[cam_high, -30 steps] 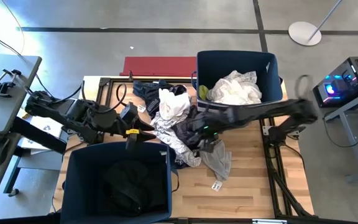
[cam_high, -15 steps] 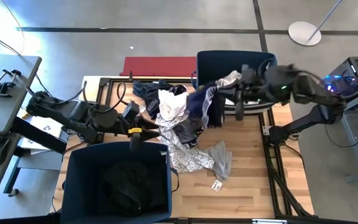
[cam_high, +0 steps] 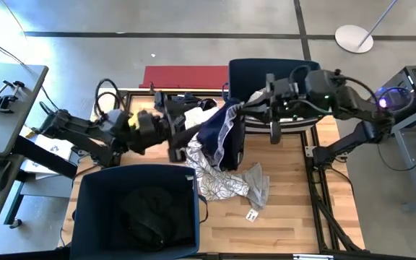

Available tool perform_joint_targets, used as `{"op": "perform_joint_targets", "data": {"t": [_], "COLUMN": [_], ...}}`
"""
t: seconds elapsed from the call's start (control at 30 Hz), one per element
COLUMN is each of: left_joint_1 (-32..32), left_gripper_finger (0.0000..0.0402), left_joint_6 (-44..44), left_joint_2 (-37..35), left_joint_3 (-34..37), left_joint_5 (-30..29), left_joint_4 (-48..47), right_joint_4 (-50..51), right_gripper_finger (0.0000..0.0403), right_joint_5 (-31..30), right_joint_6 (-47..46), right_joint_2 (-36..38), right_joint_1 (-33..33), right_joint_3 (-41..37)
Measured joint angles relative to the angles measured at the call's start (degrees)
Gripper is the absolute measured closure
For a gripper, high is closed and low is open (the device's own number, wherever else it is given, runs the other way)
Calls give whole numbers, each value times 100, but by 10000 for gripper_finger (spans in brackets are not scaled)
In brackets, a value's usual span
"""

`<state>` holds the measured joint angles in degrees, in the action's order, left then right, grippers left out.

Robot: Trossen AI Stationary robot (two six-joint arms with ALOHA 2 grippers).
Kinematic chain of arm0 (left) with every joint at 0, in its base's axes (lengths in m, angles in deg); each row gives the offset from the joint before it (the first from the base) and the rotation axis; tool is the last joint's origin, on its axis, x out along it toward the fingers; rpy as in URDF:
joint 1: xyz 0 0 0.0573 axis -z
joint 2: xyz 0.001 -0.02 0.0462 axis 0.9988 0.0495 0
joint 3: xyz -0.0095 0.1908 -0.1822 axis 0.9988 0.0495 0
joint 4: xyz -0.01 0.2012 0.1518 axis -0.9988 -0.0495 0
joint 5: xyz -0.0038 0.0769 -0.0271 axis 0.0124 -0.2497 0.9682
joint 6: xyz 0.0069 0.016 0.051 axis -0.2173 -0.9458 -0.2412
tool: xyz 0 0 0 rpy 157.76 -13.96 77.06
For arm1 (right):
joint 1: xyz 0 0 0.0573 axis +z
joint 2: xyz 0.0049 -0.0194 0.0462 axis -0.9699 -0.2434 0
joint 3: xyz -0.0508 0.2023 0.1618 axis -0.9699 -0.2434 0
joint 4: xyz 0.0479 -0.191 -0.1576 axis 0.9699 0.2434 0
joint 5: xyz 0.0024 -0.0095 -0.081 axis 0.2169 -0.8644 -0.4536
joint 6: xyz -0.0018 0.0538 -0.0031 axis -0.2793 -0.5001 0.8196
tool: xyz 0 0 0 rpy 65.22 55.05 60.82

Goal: Sort clothes
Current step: Put the blue underwear into the bottom blue laundry bin

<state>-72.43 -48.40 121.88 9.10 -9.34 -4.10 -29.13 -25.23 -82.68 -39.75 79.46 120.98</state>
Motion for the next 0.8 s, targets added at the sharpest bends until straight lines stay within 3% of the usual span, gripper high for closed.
{"op": "perform_joint_targets", "data": {"t": [0.13, 0.27, 0.5, 0.8], "left_joint_1": [-366, -668, -799, -797], "left_gripper_finger": [132, 106, 96, 128], "left_joint_6": [1279, 2274, 3097, 3671], "left_joint_2": [11, 176, 683, 1179], "left_joint_3": [0, 0, 0, 0], "left_joint_5": [78, 632, 1853, 2499], "left_joint_4": [-1000, -1690, -1771, -1165], "right_joint_4": [-168, -450, -1071, -1210], "right_gripper_finger": [403, 403, 403, 403], "right_joint_5": [553, 822, 931, 924], "right_joint_6": [-153, -97, 138, 168], "right_joint_2": [-219, -425, -536, -519], "right_joint_1": [32, 116, 187, 185], "right_joint_3": [-3, -5, -9, 132]}}
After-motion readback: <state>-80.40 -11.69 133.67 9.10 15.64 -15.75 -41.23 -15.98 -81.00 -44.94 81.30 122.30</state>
